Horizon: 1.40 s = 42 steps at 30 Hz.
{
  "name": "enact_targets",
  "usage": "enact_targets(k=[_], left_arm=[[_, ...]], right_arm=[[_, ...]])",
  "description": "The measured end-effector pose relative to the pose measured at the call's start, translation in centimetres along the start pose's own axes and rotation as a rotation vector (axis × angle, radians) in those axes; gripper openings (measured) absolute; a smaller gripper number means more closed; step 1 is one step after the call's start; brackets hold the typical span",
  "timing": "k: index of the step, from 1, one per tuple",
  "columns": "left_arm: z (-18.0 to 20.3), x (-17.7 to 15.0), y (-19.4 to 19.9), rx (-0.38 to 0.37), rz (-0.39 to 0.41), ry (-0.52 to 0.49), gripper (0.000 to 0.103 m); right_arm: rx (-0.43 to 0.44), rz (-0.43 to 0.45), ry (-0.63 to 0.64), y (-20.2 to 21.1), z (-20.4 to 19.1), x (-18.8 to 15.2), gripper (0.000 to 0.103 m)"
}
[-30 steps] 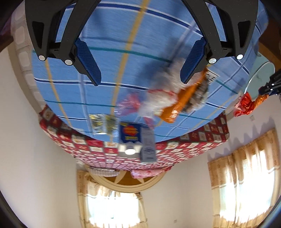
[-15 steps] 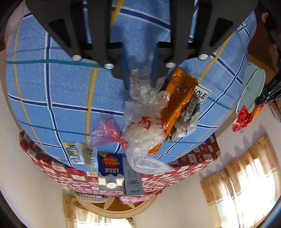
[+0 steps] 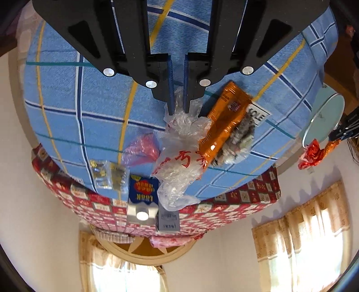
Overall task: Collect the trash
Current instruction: 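Carry the foil wrapper and clear plastic bag over the blue bin with both grippers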
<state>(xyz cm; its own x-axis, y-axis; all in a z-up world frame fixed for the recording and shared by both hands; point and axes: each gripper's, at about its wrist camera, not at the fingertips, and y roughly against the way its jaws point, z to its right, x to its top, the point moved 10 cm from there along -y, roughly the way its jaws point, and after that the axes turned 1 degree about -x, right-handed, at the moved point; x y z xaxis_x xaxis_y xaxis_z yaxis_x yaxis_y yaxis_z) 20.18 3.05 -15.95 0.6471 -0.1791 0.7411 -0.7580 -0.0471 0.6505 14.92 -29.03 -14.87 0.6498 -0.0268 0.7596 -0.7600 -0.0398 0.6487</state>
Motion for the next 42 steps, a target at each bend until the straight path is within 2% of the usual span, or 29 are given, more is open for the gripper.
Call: enact_targets(k=[10, 23, 42], left_arm=[[-3.0, -0.5, 0.4, 0.062, -0.004, 0.008, 0.022], [-6.7, -1.6, 0.3, 0.128, -0.024, 0.038, 0.022], [-11.8, -3.8, 1.2, 0.202, -0.051, 0.089, 0.023]], right_arm=[[0.044, 0.063, 0.084, 1.0, -3.6, 4.2, 0.008], [0.174, 0.07, 0.212, -2.5, -12.7, 7.5, 0.008], [0.323, 0.029, 0.363, -6.0, -24.2, 6.5, 0.008]])
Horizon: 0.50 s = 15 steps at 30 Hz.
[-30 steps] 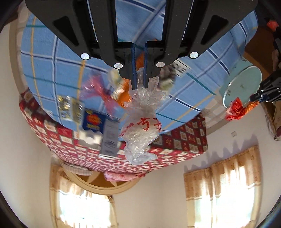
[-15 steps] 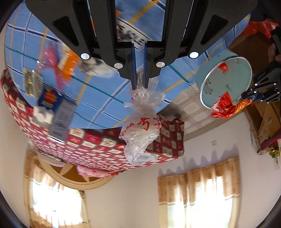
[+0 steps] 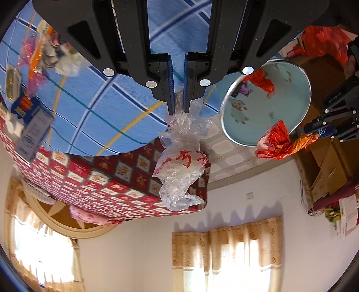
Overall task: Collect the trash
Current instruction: 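Carry the foil wrapper and clear plastic bag over the blue bin with both grippers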
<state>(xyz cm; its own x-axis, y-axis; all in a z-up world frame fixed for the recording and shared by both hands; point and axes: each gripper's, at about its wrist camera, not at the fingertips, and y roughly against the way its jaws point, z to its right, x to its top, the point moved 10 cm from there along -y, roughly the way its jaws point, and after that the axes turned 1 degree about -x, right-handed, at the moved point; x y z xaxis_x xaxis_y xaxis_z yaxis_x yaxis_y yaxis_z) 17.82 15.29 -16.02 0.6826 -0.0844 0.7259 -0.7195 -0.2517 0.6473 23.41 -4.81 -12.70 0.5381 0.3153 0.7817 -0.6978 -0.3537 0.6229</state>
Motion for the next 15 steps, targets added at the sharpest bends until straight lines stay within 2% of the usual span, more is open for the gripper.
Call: enact_targets(k=[15], left_arm=[[-2.6, -0.8, 0.2, 0.037, -0.011, 0.031, 0.023]], right_arm=[[0.065, -0.02, 0.092, -2.2, -4.7, 0.6, 0.008]])
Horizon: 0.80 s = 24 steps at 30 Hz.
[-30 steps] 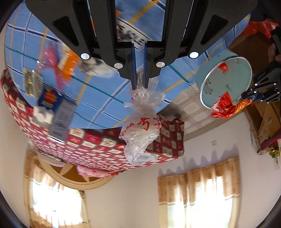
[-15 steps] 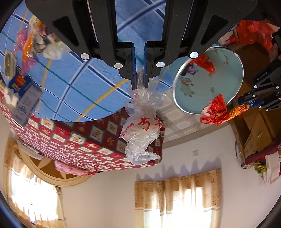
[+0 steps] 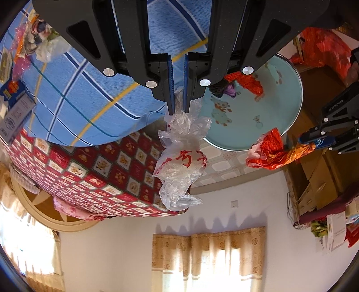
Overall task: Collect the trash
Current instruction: 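Carry the foil wrapper and clear plastic bag over the blue bin with both grippers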
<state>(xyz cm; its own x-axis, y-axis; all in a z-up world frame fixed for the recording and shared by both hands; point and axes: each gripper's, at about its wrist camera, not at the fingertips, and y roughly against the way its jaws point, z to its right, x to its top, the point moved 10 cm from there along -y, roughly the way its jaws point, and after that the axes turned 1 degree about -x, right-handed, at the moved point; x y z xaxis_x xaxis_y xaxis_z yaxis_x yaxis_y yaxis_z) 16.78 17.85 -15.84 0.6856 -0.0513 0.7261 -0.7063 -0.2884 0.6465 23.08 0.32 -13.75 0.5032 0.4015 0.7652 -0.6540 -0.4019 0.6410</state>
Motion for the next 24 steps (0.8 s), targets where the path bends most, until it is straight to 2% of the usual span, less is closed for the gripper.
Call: enact_targets(k=[10, 24], left_arm=[[-0.8, -0.4, 0.0, 0.016, -0.007, 0.009, 0.023], [-1.3, -0.5, 0.0, 0.024, -0.008, 0.017, 0.023]], right_arm=[[0.037, -0.02, 0.051, -1.1, -2.4, -0.1, 0.008], [0.058, -0.031, 0.087, -1.5, -3.1, -0.1, 0.008]])
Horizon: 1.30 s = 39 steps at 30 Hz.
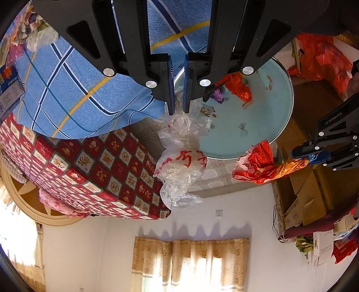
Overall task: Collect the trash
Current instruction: 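Carry the foil wrapper and clear plastic bag over the blue bin with both grippers, then open both grippers to drop the foil wrapper and clear bag into the bin, then move both grippers from the bin back over the trash pile on the bed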
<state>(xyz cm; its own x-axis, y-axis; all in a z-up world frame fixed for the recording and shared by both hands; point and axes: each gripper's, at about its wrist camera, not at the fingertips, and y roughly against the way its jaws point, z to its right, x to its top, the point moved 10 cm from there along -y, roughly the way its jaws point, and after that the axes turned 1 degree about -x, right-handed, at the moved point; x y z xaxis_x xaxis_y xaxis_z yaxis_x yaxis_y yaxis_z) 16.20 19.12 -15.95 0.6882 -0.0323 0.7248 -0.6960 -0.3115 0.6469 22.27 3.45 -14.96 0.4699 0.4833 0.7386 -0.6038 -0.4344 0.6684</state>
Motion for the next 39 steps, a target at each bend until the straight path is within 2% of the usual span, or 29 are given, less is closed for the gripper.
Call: enact_targets(k=[4, 5, 6, 7, 10, 12, 14, 17, 20, 23, 27, 34, 39], left_arm=[[0.1, 0.0, -0.1, -0.011, -0.001, 0.002, 0.026], [0.3, -0.1, 0.0, -0.018, -0.004, 0.001, 0.03], [0.4, -0.1, 0.0, -0.02, -0.003, 0.002, 0.039], [0.6, -0.1, 0.1, -0.024, 0.001, 0.001, 0.04], [1.5, -0.3, 0.3, -0.052, 0.002, -0.013, 0.045], [1.9, -0.3, 0.4, -0.053, 0.006, -0.019, 0.055], [2.4, -0.5, 0.4, -0.058, 0.005, -0.029, 0.057], [2.8, -0.8, 0.3, -0.055, 0.0, -0.035, 0.065], [3.2, -0.9, 0.3, -0.053, -0.004, -0.039, 0.069], [3.2, -0.8, 0.3, -0.04, -0.003, -0.039, 0.082], [3.3, -0.9, 0.3, -0.02, -0.003, -0.036, 0.095], [4.2, -1.8, -0.7, -0.035, -0.031, -0.031, 0.097], [4.8, -2.2, -1.0, -0.036, -0.039, -0.036, 0.097]], right_arm=[[0.015, -0.006, 0.009, -0.1, -0.3, -0.1, 0.009], [0.024, -0.009, 0.014, -0.2, -0.5, -0.1, 0.013], [0.017, -0.002, 0.021, -0.1, -0.5, -0.2, 0.03], [0.018, -0.004, 0.017, -0.1, -0.4, -0.2, 0.037], [0.018, -0.008, 0.008, -0.1, -0.3, -0.5, 0.038], [0.018, -0.006, -0.002, 0.0, -0.2, -0.6, 0.044], [0.015, -0.003, -0.014, 0.1, -0.1, -0.7, 0.049], [0.007, 0.002, -0.027, 0.4, 0.2, -1.0, 0.053], [0.005, 0.005, -0.038, 0.7, 0.4, -1.2, 0.056], [-0.006, 0.008, -0.042, 1.2, 0.7, -1.5, 0.06], [-0.027, 0.012, -0.06, 2.0, 1.2, -2.1, 0.067], [-0.094, 0.013, -0.126, 5.0, 3.2, -4.6, 0.076], [-0.19, 0.006, -0.194, 8.1, 6.4, -7.5, 0.079]])
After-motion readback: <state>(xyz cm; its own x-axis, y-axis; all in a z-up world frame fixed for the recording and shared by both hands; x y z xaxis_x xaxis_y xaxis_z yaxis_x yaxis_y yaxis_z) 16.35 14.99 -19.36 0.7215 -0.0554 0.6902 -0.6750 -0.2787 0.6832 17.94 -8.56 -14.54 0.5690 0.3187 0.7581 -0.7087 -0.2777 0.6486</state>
